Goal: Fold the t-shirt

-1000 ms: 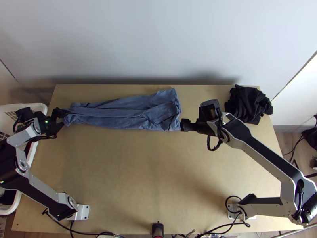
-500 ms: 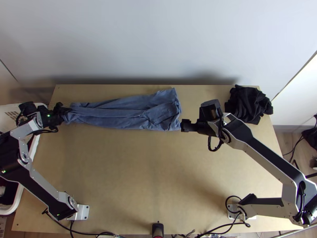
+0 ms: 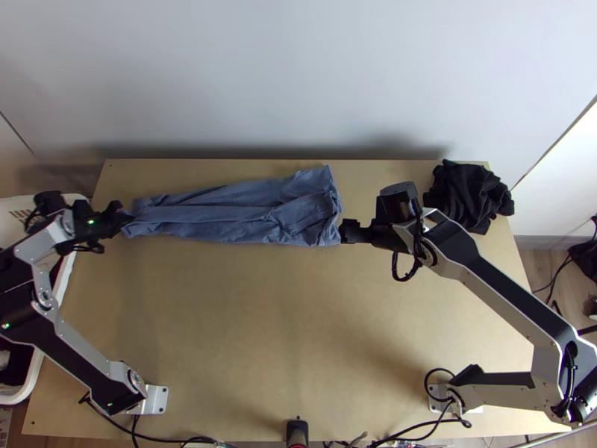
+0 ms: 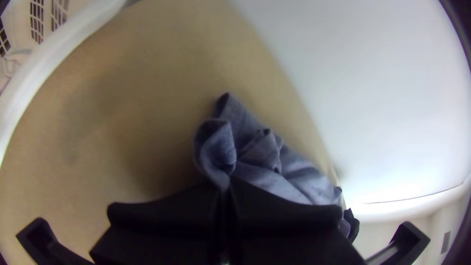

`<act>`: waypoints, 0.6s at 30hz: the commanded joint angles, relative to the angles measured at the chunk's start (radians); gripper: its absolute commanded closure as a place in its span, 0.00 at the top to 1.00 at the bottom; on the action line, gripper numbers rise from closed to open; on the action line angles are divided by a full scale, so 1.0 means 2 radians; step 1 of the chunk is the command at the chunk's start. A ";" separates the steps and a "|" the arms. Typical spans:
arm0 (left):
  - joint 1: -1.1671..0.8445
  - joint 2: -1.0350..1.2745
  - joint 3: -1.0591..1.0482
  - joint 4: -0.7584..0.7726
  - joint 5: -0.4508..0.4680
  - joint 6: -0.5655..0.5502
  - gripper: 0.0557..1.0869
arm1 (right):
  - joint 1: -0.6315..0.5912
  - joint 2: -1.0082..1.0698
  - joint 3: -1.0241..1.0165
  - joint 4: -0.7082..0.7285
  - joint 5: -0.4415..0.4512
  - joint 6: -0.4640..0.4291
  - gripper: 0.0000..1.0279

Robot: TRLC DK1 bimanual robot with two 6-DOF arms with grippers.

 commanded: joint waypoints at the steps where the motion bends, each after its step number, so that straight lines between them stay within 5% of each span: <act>1: 0.055 -0.043 0.029 -0.093 -0.005 0.083 0.03 | -0.001 0.001 0.004 0.004 0.001 0.000 0.95; 8: 0.034 -0.055 0.119 -0.175 -0.015 0.093 0.03 | -0.001 0.001 0.012 0.010 0.001 0.002 0.95; 18: -0.063 -0.054 0.142 -0.184 -0.062 0.086 0.03 | -0.004 -0.004 0.016 0.010 0.001 0.000 0.95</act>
